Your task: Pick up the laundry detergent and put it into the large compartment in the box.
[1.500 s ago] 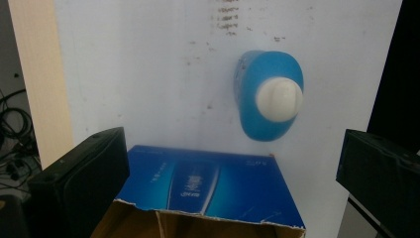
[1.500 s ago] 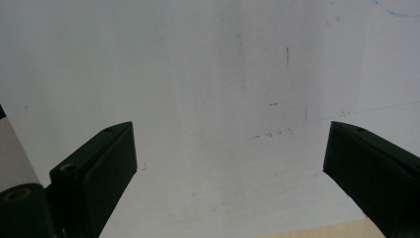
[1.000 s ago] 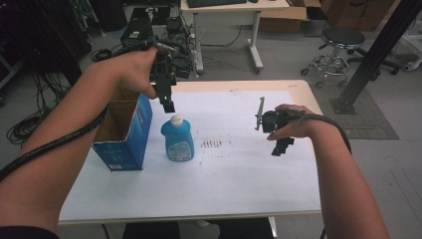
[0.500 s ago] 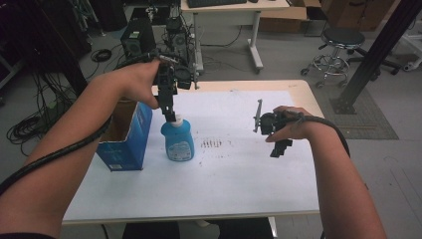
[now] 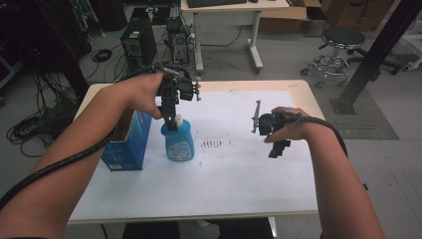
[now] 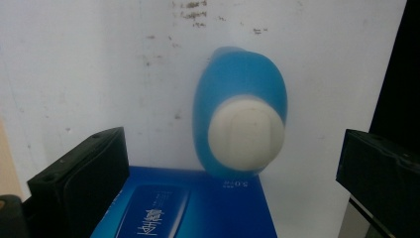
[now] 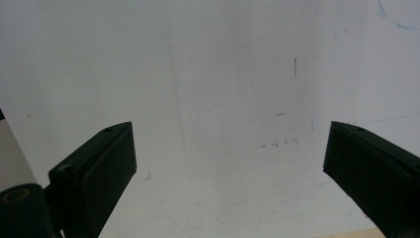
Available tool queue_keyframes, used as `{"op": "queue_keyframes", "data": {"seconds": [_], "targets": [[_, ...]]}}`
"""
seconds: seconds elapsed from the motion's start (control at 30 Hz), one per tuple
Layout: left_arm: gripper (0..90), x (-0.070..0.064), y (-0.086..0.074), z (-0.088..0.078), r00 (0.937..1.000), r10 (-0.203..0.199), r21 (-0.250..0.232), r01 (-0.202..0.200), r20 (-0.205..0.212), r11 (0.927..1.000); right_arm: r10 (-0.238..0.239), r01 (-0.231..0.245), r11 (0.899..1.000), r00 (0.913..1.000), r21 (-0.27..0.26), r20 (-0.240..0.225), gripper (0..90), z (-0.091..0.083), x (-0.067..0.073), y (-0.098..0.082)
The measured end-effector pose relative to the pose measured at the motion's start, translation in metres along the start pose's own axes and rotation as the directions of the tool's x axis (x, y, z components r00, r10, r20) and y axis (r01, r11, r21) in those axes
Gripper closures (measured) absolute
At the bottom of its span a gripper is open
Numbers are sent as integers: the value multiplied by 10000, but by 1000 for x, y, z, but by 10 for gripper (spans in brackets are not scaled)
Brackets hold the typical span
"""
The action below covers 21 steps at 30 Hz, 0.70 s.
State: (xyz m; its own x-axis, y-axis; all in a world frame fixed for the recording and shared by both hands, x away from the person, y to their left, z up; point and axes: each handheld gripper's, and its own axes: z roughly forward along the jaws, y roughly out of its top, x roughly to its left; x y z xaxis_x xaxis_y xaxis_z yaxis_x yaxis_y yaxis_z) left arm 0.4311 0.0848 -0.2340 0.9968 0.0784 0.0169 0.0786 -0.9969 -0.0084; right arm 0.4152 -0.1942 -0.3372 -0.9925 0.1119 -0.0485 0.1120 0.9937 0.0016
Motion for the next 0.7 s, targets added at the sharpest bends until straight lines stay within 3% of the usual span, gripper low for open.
{"op": "queue_keyframes", "data": {"seconds": [0.4,0.7], "targets": [[2,-2,0,16,10000,32,-45,-32,26,10000,-54,54,10000,10000,11,12,59,2,-1,2],[2,-3,3,17,10000,76,-15,-76,20,10000,-81,81,10000,10000,23,46,61,1,0,3]]}}
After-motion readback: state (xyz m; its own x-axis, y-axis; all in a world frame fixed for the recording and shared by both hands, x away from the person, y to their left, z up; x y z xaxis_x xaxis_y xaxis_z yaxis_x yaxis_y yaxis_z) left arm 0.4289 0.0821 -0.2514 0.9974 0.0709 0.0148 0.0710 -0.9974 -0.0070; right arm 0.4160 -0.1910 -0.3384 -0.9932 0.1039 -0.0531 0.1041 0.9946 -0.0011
